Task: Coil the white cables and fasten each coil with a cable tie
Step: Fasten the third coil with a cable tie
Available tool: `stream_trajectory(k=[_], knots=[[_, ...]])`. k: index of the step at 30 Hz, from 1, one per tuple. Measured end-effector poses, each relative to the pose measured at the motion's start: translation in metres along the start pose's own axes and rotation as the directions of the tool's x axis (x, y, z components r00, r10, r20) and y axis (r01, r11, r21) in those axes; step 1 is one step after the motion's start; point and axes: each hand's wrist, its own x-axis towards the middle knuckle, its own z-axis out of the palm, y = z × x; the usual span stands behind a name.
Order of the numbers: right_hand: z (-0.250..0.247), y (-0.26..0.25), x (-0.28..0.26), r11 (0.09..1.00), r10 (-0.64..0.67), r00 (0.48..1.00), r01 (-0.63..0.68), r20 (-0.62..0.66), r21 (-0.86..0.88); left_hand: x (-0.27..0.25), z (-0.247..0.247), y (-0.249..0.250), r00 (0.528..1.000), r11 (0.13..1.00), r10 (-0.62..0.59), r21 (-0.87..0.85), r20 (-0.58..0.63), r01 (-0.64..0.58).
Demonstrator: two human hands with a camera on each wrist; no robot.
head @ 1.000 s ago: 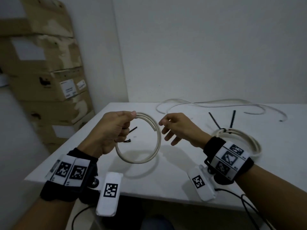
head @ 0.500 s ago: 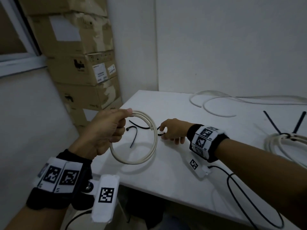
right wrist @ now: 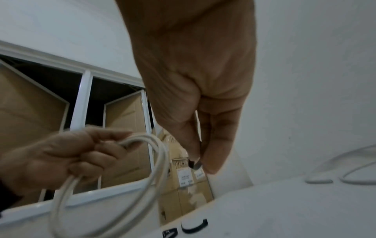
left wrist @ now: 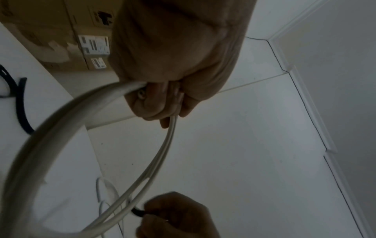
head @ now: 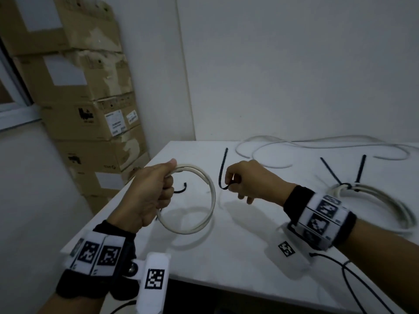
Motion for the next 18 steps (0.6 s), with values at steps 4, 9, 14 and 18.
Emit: stream_trajectory(k=[4,9,14,18], knots=[[-0.04,0.014,-0.065,0.995,-0.079,0.961,0.093,-0.264,0.041,0.003,0.035,0.004,1.0,0.998,0.004,-0.057,0.019,-0.003],[-0.061,0.021,-0.133,0.957,-0.261,0.96,0.244,-0.101,-0.157,0.001,0.095,0.008,0.997,0.995,0.05,-0.087,0.066,-0.044],[-0.057,0.032,-0.155,0.917,-0.224,0.966,0.253,0.128,-0.308,-0.018,0.16,0.011,0.977,0.995,0.092,-0.061,0.191,-0.081],[-0.075,0.041,-0.154,0.923,-0.182,0.981,0.196,0.072,-0.331,-0.04,0.194,0.009,0.962,0.992,0.121,-0.002,0.245,-0.125]])
